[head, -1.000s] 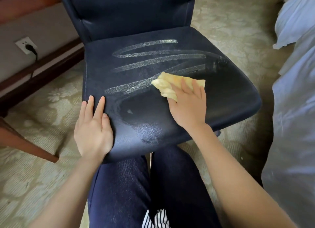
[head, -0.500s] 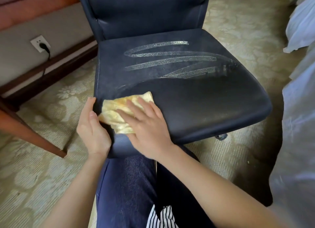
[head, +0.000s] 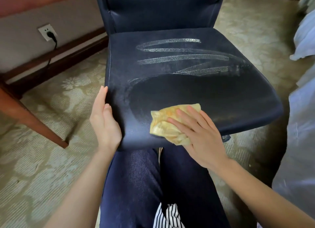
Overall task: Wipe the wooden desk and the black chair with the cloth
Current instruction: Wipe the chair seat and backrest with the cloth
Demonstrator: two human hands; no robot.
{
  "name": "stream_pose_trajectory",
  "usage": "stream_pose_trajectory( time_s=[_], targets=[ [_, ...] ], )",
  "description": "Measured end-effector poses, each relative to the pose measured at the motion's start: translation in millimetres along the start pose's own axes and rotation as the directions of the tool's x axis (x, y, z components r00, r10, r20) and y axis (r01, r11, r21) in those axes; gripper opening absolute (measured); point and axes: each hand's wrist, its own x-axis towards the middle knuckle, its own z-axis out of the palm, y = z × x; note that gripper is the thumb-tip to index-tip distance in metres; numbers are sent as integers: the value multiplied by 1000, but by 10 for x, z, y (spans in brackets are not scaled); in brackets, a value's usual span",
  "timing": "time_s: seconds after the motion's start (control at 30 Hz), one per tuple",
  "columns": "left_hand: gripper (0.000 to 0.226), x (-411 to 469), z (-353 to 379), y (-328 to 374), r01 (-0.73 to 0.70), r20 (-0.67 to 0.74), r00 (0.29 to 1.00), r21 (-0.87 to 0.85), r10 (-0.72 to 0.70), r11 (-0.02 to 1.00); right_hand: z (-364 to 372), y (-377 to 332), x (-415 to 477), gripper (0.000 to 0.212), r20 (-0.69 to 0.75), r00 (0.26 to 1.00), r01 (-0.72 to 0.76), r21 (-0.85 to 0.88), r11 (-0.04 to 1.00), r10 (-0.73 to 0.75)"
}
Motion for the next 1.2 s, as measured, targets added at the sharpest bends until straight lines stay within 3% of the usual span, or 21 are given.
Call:
stream_pose_trajectory(
  time_s=[0.13,0.37,0.53,0.8,0.9,1.0,1.13,1.2],
  targets=[
    [53,0,-9,13,3,-20,1000,-23,-3,1000,-117,-26,467,52,73,996,-63,71,995,58],
    [53,0,-16,35,7,0,1000,-56,-7,998,5,-110,1533,45,208,978,-32,275,961,-27],
    [49,16,-20,36,12,-56,998,-109,-18,994,173,-375,2129,48,315,948,-48,280,959,-44],
    [49,15,-67,64,-134,-182,974,19,135,991,187,-774,1969,43,223,949,177,205,963,-222],
    [45,-9,-147,62,-235,-72,966,167,250,957,120,-825,1667,44,175,964,171,158,973,-198],
    [45,-16,-312,23,-277,84,961,264,264,924,30,-834,1329,49,137,972,179,110,978,-193],
    [48,87,-488,19,-148,242,968,312,72,939,-5,-840,906,66,90,978,183,80,980,-189],
    [47,145,-497,18,-97,349,937,338,-29,936,10,-811,734,71,75,978,192,45,980,-195]
  ],
)
